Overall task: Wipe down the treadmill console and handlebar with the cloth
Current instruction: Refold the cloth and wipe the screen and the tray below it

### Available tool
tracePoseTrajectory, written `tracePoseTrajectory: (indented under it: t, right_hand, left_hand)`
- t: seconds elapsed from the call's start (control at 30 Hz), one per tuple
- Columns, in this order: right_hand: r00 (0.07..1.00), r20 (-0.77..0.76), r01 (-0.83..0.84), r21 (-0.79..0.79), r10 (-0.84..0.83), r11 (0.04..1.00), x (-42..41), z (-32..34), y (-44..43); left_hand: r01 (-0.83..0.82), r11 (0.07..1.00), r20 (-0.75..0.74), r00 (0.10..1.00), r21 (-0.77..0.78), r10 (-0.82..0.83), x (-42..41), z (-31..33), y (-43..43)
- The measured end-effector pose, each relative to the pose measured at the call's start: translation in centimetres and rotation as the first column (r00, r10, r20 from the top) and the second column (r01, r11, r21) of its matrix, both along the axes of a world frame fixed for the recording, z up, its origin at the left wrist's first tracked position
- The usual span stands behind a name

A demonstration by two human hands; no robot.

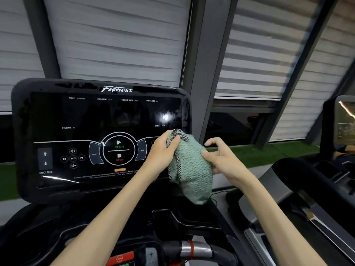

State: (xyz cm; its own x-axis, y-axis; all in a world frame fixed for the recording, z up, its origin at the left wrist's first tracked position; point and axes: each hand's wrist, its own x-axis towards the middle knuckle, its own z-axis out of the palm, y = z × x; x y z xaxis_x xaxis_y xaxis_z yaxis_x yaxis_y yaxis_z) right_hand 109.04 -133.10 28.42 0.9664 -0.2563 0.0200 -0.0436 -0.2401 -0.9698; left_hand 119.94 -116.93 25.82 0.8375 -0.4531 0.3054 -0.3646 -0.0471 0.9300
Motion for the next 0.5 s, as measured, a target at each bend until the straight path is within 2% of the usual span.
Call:
tracePoseTrajectory:
  t: [0.1,0.17,0.23,0.3,0.33,0.4,0.5]
  right_hand:
    - [1.0,0.014,0.0,0.061,-0.001,0.998,0.6,-0.6,0.3]
    - [0.999,0.042,-0.03,0.178,0.023,0.984,0.9,-0.6,0.4]
    - [0.992,0.082,-0.119,0.311,0.098,0.943,0.9,-0.5,0.3]
    - [0.975,0.128,-0.215,0.37,0.179,0.904,0.7,-0.5,0.2]
    - [0.969,0.135,-0.24,0.346,0.205,0.907,0.6,-0.5,0.1]
    - [0.973,0.109,-0.223,0.215,0.203,0.951,0.6,-0.8,-0.3]
    - [0.994,0.003,-0.112,-0.116,0.113,0.987,0.8,-1.4,-0.7]
  left_hand:
    - [-0.072,0.995,-0.262,0.964,-0.069,0.052,-0.3,0.0,-0.5]
    - [-0.033,0.986,-0.48,0.876,-0.162,-0.05,-0.6,0.1,-0.3]
    - [0.098,0.974,-0.566,0.8,-0.205,-0.2,-0.9,-0.5,0.3]
    - [0.239,0.954,-0.539,0.788,-0.179,-0.298,-1.3,-1.4,0.9]
    - [0.277,0.947,-0.517,0.794,-0.162,-0.32,-1.5,-1.7,1.1]
    - [0.28,0.954,-0.438,0.848,-0.105,-0.297,-1.4,-2.2,1.3]
    - [0.227,0.971,-0.172,0.962,0.079,-0.211,-1.3,-2.2,1.4]
